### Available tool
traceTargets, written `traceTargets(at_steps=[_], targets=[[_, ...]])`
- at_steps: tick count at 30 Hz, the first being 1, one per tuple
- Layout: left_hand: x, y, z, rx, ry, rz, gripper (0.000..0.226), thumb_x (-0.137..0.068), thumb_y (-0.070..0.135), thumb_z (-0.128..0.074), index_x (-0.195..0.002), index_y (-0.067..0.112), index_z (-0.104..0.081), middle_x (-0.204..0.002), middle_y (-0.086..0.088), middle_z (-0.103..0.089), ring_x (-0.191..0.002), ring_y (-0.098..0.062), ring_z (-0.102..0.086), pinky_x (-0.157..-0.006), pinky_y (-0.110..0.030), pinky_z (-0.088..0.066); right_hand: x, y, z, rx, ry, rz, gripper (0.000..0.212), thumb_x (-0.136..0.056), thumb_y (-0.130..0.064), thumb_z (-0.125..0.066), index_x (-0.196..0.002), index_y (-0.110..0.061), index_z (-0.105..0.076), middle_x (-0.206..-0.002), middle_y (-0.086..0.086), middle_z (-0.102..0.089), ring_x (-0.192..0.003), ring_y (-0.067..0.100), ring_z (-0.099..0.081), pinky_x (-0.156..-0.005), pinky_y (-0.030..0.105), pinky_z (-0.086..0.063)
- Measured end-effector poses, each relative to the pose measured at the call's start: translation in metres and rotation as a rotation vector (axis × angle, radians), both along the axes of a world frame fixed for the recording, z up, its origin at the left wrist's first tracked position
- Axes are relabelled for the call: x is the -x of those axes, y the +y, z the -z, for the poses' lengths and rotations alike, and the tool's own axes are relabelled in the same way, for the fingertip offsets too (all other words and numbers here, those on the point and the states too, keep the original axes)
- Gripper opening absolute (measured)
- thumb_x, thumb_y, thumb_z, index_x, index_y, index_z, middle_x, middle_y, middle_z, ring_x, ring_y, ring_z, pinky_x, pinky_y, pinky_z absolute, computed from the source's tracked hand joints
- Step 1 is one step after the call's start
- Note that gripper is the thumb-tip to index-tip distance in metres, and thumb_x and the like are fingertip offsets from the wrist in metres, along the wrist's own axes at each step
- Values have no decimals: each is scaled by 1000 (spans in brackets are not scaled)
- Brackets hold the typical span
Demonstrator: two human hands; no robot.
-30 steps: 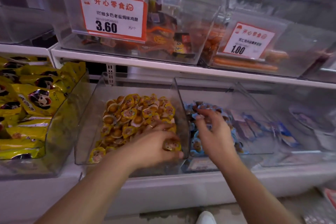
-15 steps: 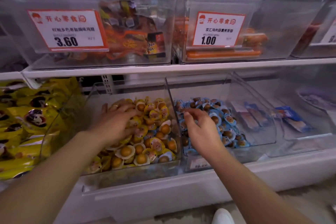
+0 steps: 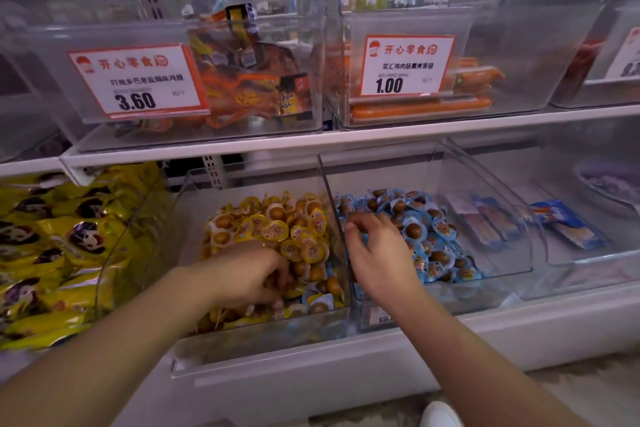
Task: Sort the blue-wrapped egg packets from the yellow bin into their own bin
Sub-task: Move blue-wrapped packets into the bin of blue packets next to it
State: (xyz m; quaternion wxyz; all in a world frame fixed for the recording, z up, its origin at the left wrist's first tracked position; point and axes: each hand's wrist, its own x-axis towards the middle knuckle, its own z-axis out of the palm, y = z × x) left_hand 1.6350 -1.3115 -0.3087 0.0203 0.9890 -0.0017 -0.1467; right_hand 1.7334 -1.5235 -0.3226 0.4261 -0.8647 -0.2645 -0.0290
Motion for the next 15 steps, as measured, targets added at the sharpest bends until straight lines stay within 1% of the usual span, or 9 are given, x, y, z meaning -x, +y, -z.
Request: traceTargets(at_steps=[2,3,4,6,8,10,12,14,15], targets=[[1,7,-4,-46,22,-30,36,-74,49,-77,-104,34,-65,-87,15,-64,-81,-7,-57,-61,-24,-42,0,2,0,5,-13,6,30,-101,-30,-47,-121,-17,-66,-124,5,-60,-115,25,-55,-88,33,-43],[0,8,-6,-43,14,-46,38,-75,48,-77,-109,33,-65,-90,14,-67,-83,-8,-59,-64,-24,-44,0,3,0,1,-15,6,30,-101,-29,-47,-119,-17,-67,-122,5,-61,-114,25,-55,-88,33,-43],[-1,5,-8,-14,0,-60,42,-76,50,-75,-113,33,-64,-95,13,-68,-87,-9,-62,-70,-25,-48,0,3,0,-3,-16,6,29,-101,-28,-47,-118,-17,-67,-121,5,-62,-113,24,-56,-87,33,-43],[-4,-12,-8,129,-8,-83,57,-74,65,-69,-121,33,-62,-104,15,-68,-93,-8,-63,-81,-30,-54,0,3,0,-3,-24,9,28,-101,-27,-47,-116,-17,-68,-118,4,-62,-111,24,-56,-86,32,-43],[-9,-34,-4,221,-10,-58,65,-71,73,-65,-120,31,-62,-109,13,-67,-95,-9,-63,-84,-34,-55,0,3,0,-8,-37,10,27,-101,-27,-47,-115,-16,-68,-117,4,-62,-110,23,-56,-85,32,-43],[-14,-51,2,216,-32,10,47,-76,61,-67,-109,28,-62,-105,8,-67,-92,-14,-63,-82,-36,-55,0,3,1,-13,-42,7,27,-101,-26,-47,-114,-15,-68,-116,3,-63,-109,23,-56,-84,32,-43],[-17,-58,5,210,-15,38,29,-81,51,-68,-101,31,-61,-101,7,-66,-92,-16,-62,-81,-35,-55,1,4,2,-16,-36,6,28,-101,-28,-46,-113,-16,-67,-116,2,-62,-107,22,-57,-82,32,-43],[-19,-58,5,196,25,48,24,-83,50,-67,-97,35,-55,-97,8,-61,-90,-17,-58,-77,-32,-51,1,3,2,-10,-39,8,28,-101,-29,-45,-113,-16,-67,-115,1,-62,-105,22,-57,-80,31,-43],[-18,-56,5,178,36,57,25,-84,51,-66,-98,35,-53,-97,7,-60,-89,-18,-57,-76,-32,-50,1,4,2,-6,-41,9,28,-102,-29,-44,-113,-16,-67,-114,1,-62,-105,21,-57,-79,31,-43]])
